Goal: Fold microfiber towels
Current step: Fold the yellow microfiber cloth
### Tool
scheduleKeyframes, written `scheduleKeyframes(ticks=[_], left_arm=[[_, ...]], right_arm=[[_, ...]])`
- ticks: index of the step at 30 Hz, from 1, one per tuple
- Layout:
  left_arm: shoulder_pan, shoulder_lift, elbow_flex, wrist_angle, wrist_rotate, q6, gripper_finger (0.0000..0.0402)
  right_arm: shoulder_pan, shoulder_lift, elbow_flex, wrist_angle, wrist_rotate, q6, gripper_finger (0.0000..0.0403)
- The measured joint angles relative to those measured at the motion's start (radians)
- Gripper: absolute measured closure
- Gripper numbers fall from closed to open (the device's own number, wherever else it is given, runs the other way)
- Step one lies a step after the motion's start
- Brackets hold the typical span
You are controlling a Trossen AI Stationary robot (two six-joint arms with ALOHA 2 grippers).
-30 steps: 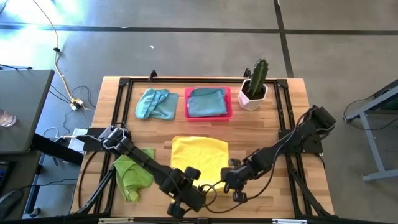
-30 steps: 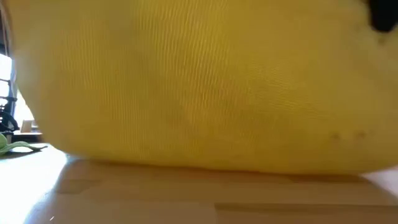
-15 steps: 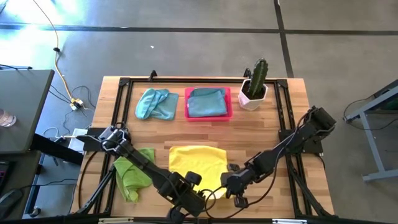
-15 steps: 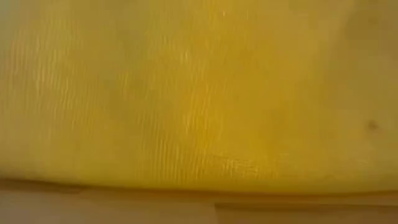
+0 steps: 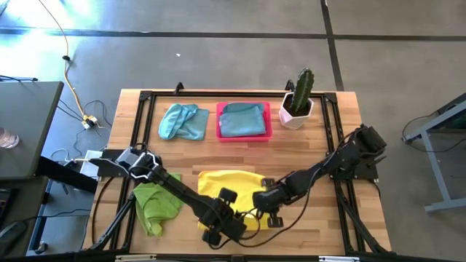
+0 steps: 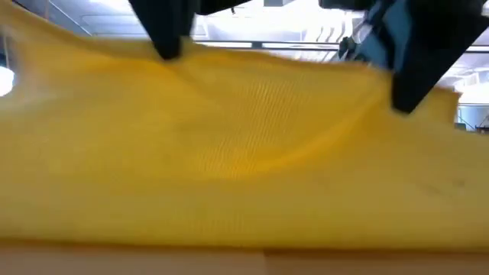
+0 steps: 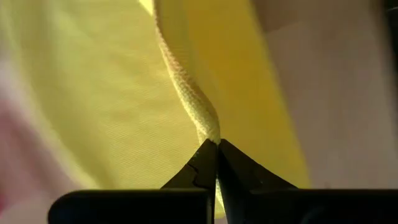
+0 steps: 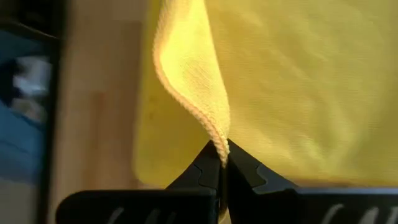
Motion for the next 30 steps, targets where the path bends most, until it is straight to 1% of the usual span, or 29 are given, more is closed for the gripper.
scheduleKeyframes(ticks=[4, 8, 10, 14, 16, 19, 24, 28, 30], left_arm=[[0.015, 0.016, 0.000, -0.013, -0.087, 0.033, 0.0401], [0.030, 0.030, 0.002, -0.021, -0.104, 0.043, 0.0401], [0.037, 0.040, -0.001, -0.072, -0.107, 0.044, 0.0401], [0.049, 0.049, -0.001, -0.119, -0.178, 0.051, 0.0401], [0.050, 0.048, -0.008, -0.110, -0.203, 0.051, 0.0401], [0.055, 0.032, -0.081, -0.078, -0.224, 0.043, 0.0401], [0.055, 0.011, -0.224, 0.022, -0.242, 0.046, 0.0401], [0.058, 0.007, -0.278, 0.047, -0.343, 0.051, 0.0401], [0.062, 0.007, -0.295, 0.054, -0.366, 0.050, 0.0401]], right_arm=[[-0.046, 0.000, 0.000, -0.076, 0.059, -0.043, 0.0403], [-0.089, 0.000, 0.000, -0.090, 0.061, -0.105, 0.0403], [-0.104, 0.000, 0.000, -0.090, 0.055, -0.148, 0.0403], [-0.129, 0.000, 0.000, -0.085, 0.052, -0.229, 0.0403], [-0.138, 0.000, 0.000, -0.078, 0.052, -0.256, 0.0403], [-0.145, 0.005, 0.000, -0.045, 0.059, -0.288, 0.0403], [-0.161, 0.033, 0.000, -0.011, 0.059, -0.331, 0.0403], [-0.181, 0.047, 0.000, -0.022, 0.057, -0.324, 0.0403], [-0.189, 0.052, 0.000, -0.030, 0.057, -0.316, 0.0403]])
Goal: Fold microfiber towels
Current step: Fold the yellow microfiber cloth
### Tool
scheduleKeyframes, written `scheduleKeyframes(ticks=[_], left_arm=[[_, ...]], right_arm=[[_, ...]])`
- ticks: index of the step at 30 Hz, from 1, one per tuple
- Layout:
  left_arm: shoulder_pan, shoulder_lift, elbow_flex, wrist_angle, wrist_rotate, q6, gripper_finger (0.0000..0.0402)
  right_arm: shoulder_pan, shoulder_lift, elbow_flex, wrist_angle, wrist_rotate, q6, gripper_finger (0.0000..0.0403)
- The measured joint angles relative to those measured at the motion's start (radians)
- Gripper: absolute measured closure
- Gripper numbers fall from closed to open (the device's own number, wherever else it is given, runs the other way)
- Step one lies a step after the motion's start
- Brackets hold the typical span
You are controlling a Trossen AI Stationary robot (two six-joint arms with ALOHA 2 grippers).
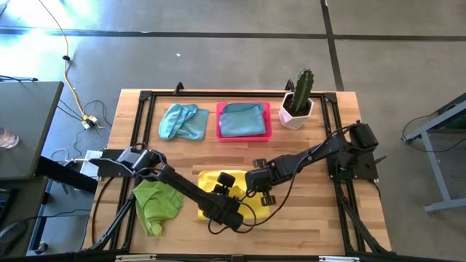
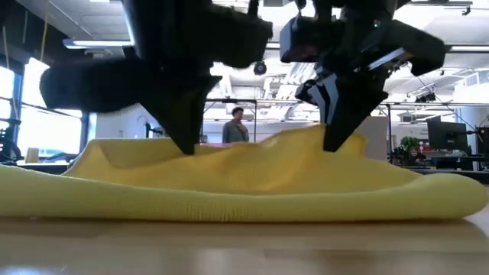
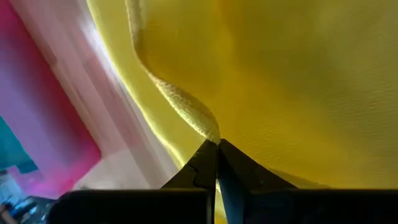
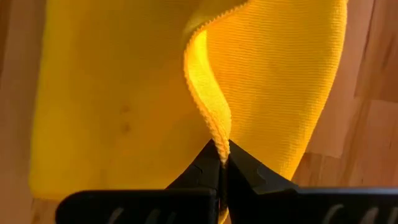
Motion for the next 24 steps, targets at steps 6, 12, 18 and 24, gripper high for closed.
scheduleKeyframes(ticks=[6, 12, 18, 24], left_arm=[[0.009, -0.001, -0.044, 0.036, -0.034, 0.043, 0.0401], [0.015, -0.003, -0.048, 0.041, -0.121, 0.109, 0.0401], [0.040, -0.015, -0.048, 0.034, -0.162, 0.132, 0.0401], [0.075, -0.020, -0.082, 0.022, -0.093, 0.111, 0.0401]], right_arm=[[-0.022, 0.013, -0.001, -0.037, 0.003, 0.000, 0.0403], [-0.051, 0.013, 0.000, -0.047, 0.011, -0.009, 0.0403], [-0.082, 0.013, 0.000, -0.070, 0.023, -0.026, 0.0403], [-0.115, 0.013, 0.000, -0.073, 0.056, -0.050, 0.0403]])
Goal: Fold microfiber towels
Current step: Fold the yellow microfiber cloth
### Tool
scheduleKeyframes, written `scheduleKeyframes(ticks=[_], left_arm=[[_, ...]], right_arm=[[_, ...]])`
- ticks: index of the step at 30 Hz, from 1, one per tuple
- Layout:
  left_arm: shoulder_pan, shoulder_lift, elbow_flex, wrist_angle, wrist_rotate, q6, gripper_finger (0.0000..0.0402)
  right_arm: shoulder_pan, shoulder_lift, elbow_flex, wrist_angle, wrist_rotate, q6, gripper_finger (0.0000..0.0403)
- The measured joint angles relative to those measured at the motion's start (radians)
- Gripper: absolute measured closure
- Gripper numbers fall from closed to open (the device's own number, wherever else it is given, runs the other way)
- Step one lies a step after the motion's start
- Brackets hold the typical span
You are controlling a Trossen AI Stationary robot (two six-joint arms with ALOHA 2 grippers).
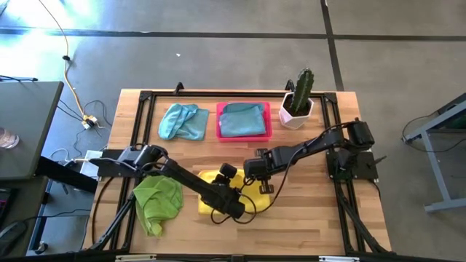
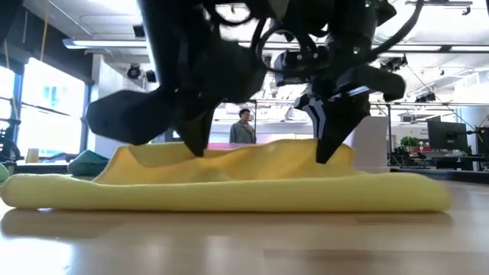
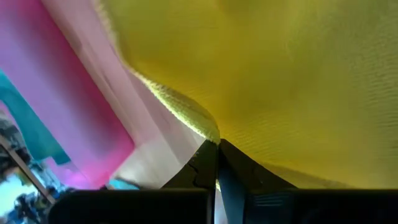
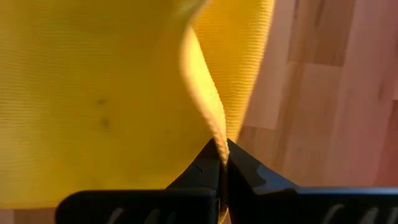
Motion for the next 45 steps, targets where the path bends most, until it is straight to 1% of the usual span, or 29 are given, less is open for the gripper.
scheduleKeyframes(ticks=[5, 8, 11, 15, 17, 19, 21, 23, 28, 32, 35, 37, 38, 40, 43, 45], left_arm=[[0.011, 0.000, -0.031, -0.004, 0.000, -0.020, 0.0401], [0.011, 0.000, -0.034, -0.001, 0.004, -0.031, 0.0401], [0.011, 0.000, -0.034, 0.000, 0.024, -0.042, 0.0399], [0.011, 0.001, -0.035, -0.004, 0.038, -0.084, 0.0387], [0.011, 0.001, -0.034, -0.014, 0.037, -0.075, 0.0376], [0.011, 0.001, -0.034, -0.022, 0.018, -0.047, 0.0364], [0.011, 0.001, -0.033, -0.025, -0.007, -0.025, 0.0349], [0.011, 0.001, -0.027, -0.026, -0.013, -0.014, 0.0335], [0.011, 0.001, -0.015, -0.029, -0.017, -0.015, 0.0300], [0.009, 0.001, -0.011, -0.030, -0.079, -0.026, 0.0279], [0.009, 0.002, -0.011, -0.033, -0.132, -0.042, 0.0270], [0.007, 0.002, -0.010, -0.033, -0.133, -0.031, 0.0269], [0.005, 0.002, -0.010, -0.032, -0.100, -0.011, 0.0269], [0.000, 0.002, -0.010, -0.030, 0.026, 0.050, 0.0272], [-0.010, -0.009, -0.011, -0.027, 0.307, 0.074, 0.0277], [-0.021, -0.032, -0.011, -0.024, 0.471, 0.047, 0.0281]], right_arm=[[-0.023, 0.000, 0.000, 0.007, -0.027, -0.018, 0.0397], [-0.035, 0.000, 0.000, 0.007, -0.031, -0.032, 0.0380], [-0.041, 0.000, 0.000, 0.007, -0.045, -0.044, 0.0341], [-0.043, 0.000, 0.003, -0.015, -0.028, -0.044, 0.0269], [-0.043, 0.000, 0.014, -0.052, -0.017, -0.040, 0.0237], [-0.042, -0.001, 0.033, -0.097, -0.005, -0.024, 0.0213], [-0.042, -0.001, 0.058, -0.157, 0.010, -0.007, 0.0197], [-0.040, -0.001, 0.087, -0.216, 0.028, 0.017, 0.0189], [-0.016, -0.002, 0.129, -0.329, 0.032, 0.043, 0.0187], [0.022, -0.008, 0.133, -0.377, 0.032, 0.050, 0.0187], [0.059, -0.025, 0.133, -0.391, 0.032, 0.090, 0.0187], [0.087, -0.043, 0.133, -0.394, 0.037, 0.108, 0.0187], [0.102, -0.053, 0.133, -0.395, 0.045, 0.120, 0.0187], [0.129, -0.075, 0.133, -0.396, 0.048, 0.146, 0.0187], [0.174, -0.105, 0.133, -0.400, 0.059, 0.199, 0.0187], [0.213, -0.118, 0.133, -0.399, 0.086, 0.228, 0.0187]])
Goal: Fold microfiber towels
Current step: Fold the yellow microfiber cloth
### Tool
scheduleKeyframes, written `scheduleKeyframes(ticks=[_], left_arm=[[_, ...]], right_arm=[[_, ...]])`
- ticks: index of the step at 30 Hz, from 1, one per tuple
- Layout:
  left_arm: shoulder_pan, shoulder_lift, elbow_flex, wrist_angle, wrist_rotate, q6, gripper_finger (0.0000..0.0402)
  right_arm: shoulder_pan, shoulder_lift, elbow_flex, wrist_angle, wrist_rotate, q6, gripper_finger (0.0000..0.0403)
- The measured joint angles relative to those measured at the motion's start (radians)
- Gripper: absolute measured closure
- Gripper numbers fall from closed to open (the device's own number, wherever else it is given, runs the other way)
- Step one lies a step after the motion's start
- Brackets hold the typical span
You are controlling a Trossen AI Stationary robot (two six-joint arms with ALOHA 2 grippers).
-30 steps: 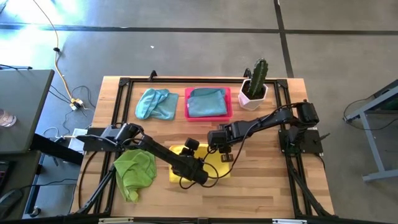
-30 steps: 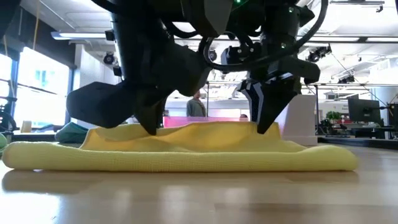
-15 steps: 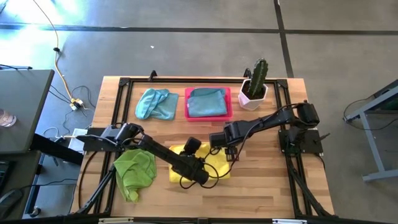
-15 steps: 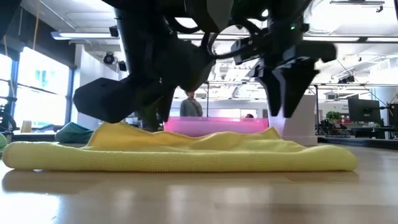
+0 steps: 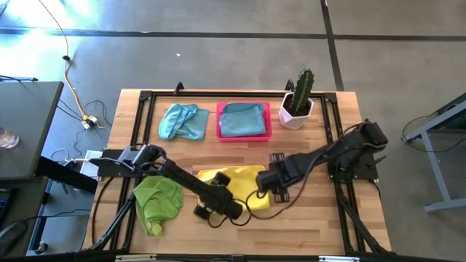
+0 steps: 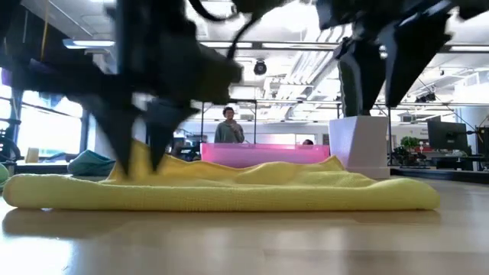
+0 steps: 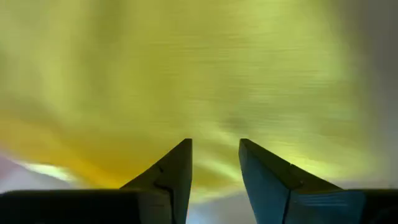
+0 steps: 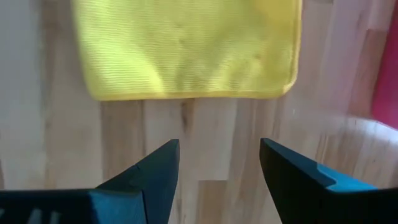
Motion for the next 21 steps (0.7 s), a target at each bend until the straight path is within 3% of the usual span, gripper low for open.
scheduleKeyframes(ticks=[2, 6, 12, 16, 21], left_arm=[[-0.020, -0.037, 0.000, 0.009, 0.060, -0.041, 0.0286], [-0.086, -0.151, -0.019, 0.071, 0.036, -0.121, 0.0297], [-0.220, -0.352, -0.233, 0.282, -0.161, -0.375, 0.0305], [-0.298, -0.414, -0.402, 0.483, -0.304, -0.539, 0.0303], [-0.339, -0.409, -0.493, 0.706, -0.354, -0.586, 0.0303]], right_arm=[[0.044, -0.002, 0.000, -0.001, 0.038, 0.024, 0.0187], [0.132, -0.011, -0.050, 0.053, 0.150, 0.095, 0.0187], [0.205, -0.056, -0.193, 0.209, 0.219, 0.200, 0.0187], [0.213, -0.087, -0.323, 0.503, 0.265, 0.215, 0.0187], [0.217, -0.088, -0.438, 0.915, 0.178, 0.101, 0.0187]])
